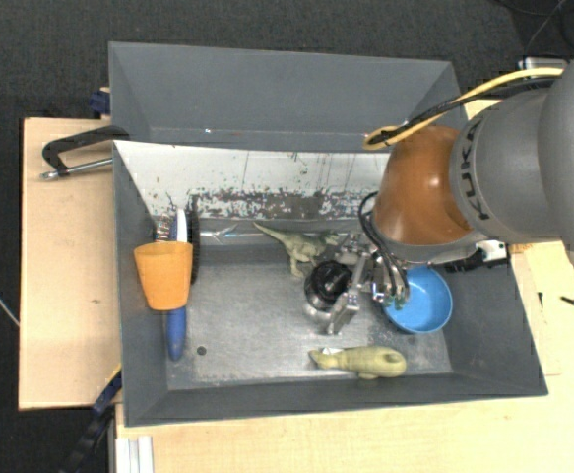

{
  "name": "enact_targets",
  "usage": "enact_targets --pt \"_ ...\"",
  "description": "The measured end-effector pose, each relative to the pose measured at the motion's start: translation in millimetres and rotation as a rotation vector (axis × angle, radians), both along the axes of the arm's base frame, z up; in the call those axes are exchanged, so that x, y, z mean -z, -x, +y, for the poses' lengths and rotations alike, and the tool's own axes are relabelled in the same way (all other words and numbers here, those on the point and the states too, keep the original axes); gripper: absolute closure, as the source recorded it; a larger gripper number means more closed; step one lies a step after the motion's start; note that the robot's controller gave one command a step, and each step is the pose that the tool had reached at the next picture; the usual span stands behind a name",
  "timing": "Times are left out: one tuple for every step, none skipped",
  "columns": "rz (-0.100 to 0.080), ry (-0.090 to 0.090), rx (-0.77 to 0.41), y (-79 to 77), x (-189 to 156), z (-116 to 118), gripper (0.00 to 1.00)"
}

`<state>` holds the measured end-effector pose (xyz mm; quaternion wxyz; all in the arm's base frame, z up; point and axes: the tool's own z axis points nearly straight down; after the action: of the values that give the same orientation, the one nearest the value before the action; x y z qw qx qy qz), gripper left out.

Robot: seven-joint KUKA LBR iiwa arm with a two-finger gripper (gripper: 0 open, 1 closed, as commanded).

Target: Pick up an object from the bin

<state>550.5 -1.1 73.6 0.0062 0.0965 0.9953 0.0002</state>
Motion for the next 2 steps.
enact_targets --pt "-0.008 0.001 0.000 -2.4 -2 0 1.00" --pt "-0.002 -0.003 0.035 -6.4 -108 7 1.00"
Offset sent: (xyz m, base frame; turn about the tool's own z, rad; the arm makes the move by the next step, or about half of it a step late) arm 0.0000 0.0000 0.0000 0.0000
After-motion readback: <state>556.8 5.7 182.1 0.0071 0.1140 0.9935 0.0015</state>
